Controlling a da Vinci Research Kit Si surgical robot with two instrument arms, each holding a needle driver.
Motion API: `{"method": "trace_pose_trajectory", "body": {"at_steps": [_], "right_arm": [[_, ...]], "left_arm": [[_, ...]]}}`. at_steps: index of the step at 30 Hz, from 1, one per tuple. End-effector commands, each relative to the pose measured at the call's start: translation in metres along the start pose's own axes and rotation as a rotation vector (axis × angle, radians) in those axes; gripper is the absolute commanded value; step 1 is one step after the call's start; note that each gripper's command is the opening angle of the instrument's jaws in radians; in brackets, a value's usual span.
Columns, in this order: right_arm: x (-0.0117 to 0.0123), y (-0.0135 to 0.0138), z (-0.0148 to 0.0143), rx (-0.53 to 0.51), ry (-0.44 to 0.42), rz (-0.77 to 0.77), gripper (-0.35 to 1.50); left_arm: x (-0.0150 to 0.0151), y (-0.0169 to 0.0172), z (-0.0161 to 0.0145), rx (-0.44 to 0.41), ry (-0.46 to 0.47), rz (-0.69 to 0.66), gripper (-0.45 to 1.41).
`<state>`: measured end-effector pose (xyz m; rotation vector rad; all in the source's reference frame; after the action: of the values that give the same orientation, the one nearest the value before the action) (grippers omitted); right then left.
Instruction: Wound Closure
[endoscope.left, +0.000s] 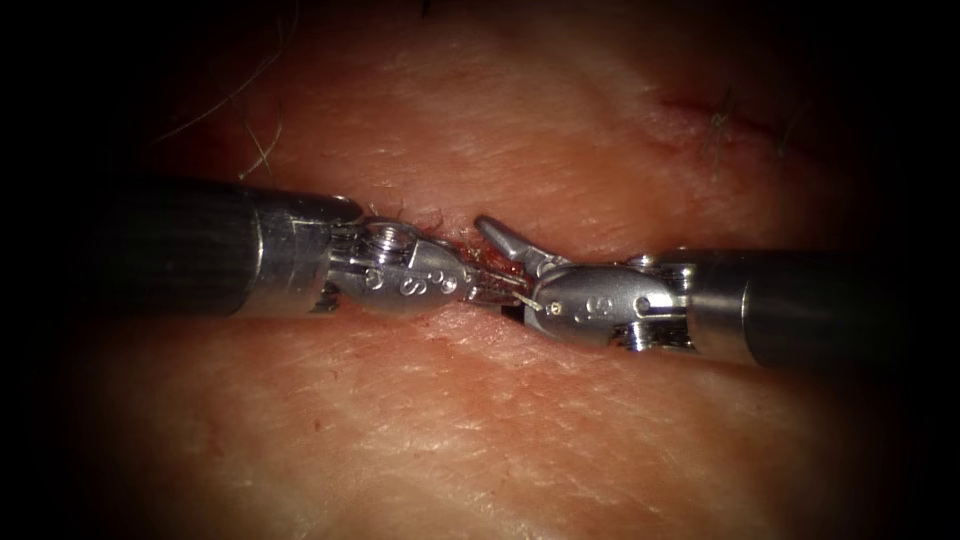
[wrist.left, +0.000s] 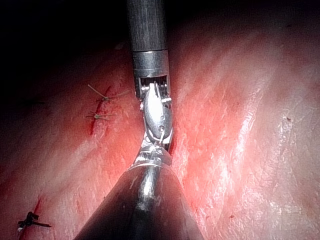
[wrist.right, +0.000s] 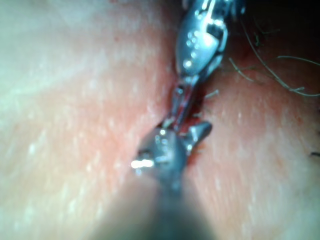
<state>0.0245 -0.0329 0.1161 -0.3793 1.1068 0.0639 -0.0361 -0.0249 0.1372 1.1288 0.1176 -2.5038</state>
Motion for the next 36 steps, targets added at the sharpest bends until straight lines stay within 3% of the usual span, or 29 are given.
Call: {"method": "trace_pose_trajectory", "body": {"at_steps": [1,11,20,21,22,23,24,32,33,35,36], "right_arm": [[0.0000,-0.0004,0.0010,0.002,0.000,0.001,1.33],[0.0006,-0.0007,0.0018,-0.011,0.021,-0.002,1.28],[0.0006,-0.0008,0.0020,-0.014,0.039,-0.003,0.98],[0.0006,-0.0009,0.0020,-0.008,0.047,-0.003,0.84],[0.0006,-0.0009,0.0020,-0.005,0.058,-0.004,0.59],[0.0006,-0.0009,0.0021,0.008,0.071,-0.004,0.02],[0.0005,-0.0009,0.0021,0.019,0.073,-0.011,-0.35],[0.0006,-0.0012,0.0021,0.053,0.084,-0.036,-0.35],[0.0007,-0.0013,0.0021,0.046,0.086,-0.036,-0.25],[0.0008,-0.0013,0.0021,0.021,0.085,-0.036,0.81],[0.0009,-0.0013,0.0021,0.005,0.082,-0.035,1.10]], "left_arm": [[0.0000,0.0000,0.0008,0.000,0.000,0.001,-0.45],[0.0000,0.0002,0.0010,-0.003,0.004,0.002,-0.45],[0.0000,0.0002,0.0010,-0.003,0.004,0.002,-0.45],[0.0000,0.0002,0.0010,-0.003,0.004,0.002,-0.45],[0.0000,0.0002,0.0010,-0.003,0.003,0.002,-0.45],[0.0000,0.0002,0.0010,-0.003,0.003,0.002,-0.45],[0.0000,0.0003,0.0011,-0.002,0.003,0.002,-0.45],[0.0000,0.0007,0.0012,-0.003,0.003,0.004,-0.45],[0.0000,0.0007,0.0012,-0.003,0.003,0.005,-0.45],[0.0000,0.0008,0.0012,-0.003,0.004,0.005,-0.45],[-0.0001,0.0008,0.0011,-0.003,0.004,0.005,-0.45]]}}
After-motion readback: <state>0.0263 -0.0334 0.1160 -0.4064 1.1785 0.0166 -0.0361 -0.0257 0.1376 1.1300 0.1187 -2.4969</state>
